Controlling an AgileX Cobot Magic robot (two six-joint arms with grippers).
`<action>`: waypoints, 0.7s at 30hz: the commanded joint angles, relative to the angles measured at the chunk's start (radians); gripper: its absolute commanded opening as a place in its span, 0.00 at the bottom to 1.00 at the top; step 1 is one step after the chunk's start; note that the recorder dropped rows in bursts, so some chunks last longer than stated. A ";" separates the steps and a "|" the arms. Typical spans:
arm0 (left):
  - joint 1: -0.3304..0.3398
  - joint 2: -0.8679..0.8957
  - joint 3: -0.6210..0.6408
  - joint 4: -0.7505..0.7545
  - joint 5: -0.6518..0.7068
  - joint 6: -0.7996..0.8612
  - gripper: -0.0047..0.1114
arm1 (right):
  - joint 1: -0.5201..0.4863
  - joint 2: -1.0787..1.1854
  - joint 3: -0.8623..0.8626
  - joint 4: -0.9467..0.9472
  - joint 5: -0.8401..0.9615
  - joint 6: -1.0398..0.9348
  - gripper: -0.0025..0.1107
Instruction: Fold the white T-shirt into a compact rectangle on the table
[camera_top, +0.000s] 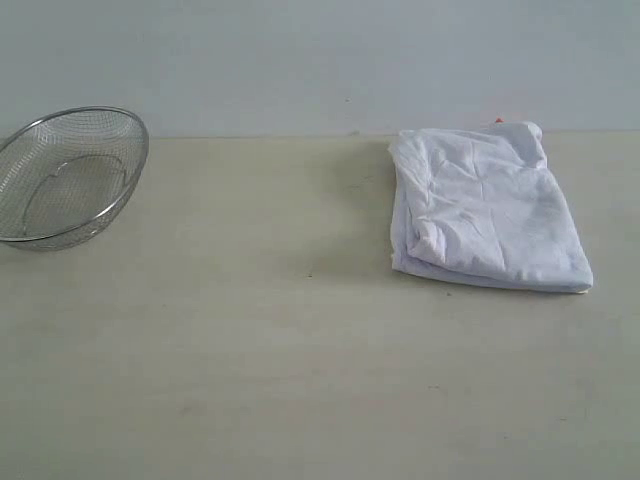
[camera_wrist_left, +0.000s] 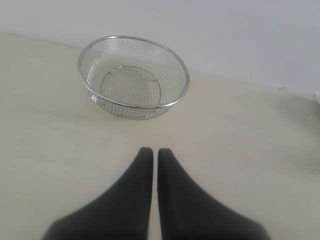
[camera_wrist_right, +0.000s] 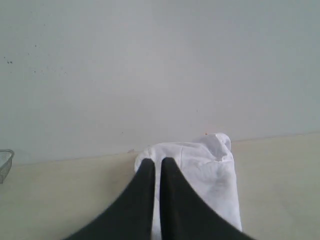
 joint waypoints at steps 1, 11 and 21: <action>0.003 0.002 0.004 0.002 0.002 -0.008 0.08 | -0.002 -0.019 0.005 -0.013 0.013 -0.027 0.02; 0.003 0.002 0.004 0.002 0.002 -0.008 0.08 | -0.002 -0.019 0.005 -0.051 0.139 0.014 0.02; 0.003 0.002 0.004 0.002 0.002 -0.008 0.08 | -0.002 -0.019 0.005 -0.896 0.414 0.839 0.02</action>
